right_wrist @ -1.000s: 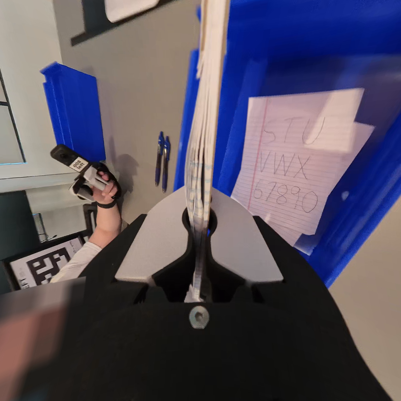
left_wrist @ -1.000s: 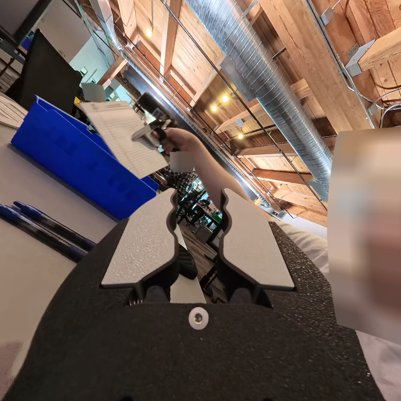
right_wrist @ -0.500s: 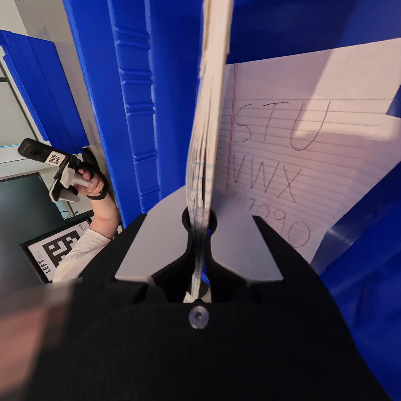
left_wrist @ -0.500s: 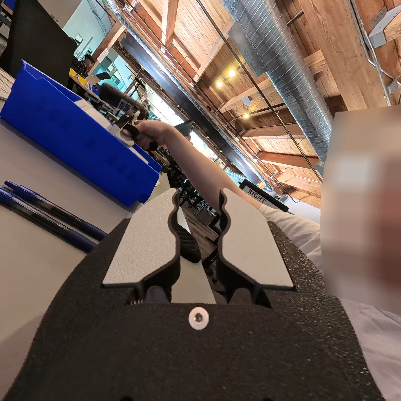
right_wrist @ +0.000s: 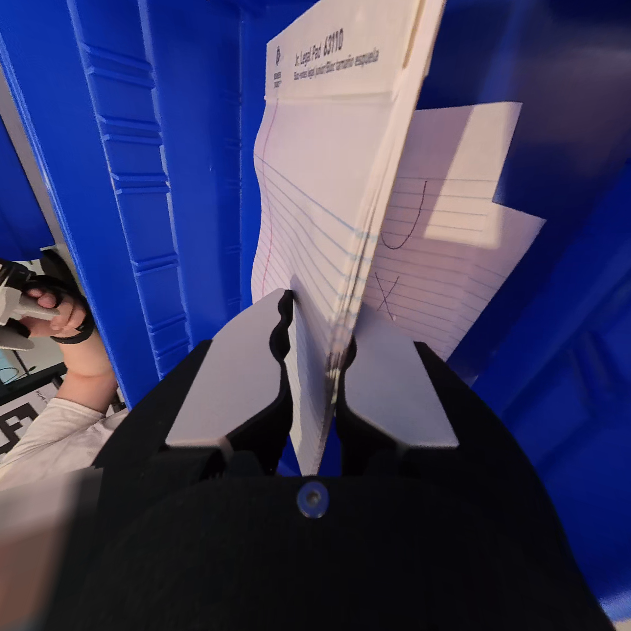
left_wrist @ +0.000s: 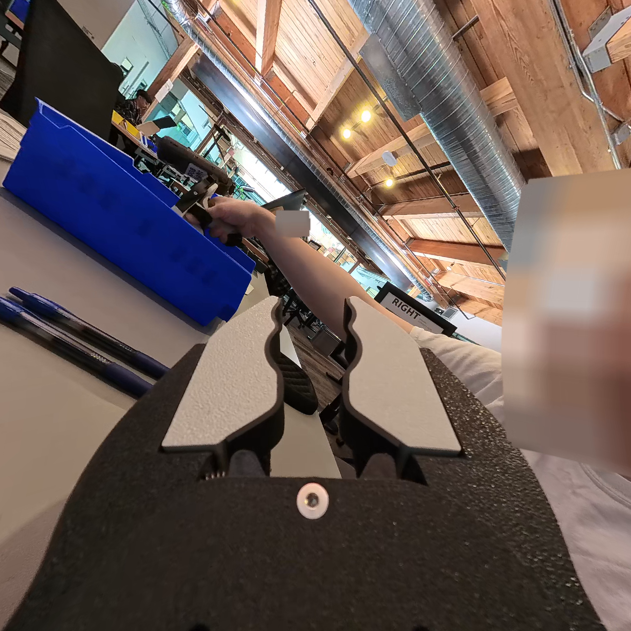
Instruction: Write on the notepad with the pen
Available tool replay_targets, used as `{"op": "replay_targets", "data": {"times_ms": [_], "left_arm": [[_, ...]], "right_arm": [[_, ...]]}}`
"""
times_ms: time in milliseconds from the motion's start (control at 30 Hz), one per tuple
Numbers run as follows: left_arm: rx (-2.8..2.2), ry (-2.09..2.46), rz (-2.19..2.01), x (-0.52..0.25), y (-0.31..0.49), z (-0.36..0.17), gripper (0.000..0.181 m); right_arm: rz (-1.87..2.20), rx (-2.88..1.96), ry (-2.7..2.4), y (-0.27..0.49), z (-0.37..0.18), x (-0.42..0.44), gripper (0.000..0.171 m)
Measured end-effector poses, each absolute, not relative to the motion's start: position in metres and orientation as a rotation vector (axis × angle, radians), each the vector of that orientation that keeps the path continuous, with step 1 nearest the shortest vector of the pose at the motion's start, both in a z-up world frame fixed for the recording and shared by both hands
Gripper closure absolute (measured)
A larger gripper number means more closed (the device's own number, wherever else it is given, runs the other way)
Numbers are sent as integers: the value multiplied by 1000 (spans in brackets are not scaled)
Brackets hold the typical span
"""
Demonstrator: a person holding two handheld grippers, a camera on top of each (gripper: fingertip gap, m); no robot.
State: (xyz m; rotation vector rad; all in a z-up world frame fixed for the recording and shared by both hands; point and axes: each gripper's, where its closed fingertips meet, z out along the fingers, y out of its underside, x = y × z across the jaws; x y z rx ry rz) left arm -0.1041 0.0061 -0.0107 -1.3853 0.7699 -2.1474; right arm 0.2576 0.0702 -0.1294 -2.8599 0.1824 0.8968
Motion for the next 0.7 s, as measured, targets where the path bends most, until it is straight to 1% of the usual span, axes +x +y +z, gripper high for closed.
{"op": "replay_targets", "data": {"times_ms": [467,567,700], "left_arm": [[-1366,775,-2157,-106,3,-6,148],[-1363,773,-2158,-106,3,-5,148],[-1361,775,-2161,-106,2,-4,148]], "right_arm": [[555,-2900,108,73,-135,273,127],[487,-2918,103,73,-134,276,124],[258,-2975,68,69,-136,292,124]]}}
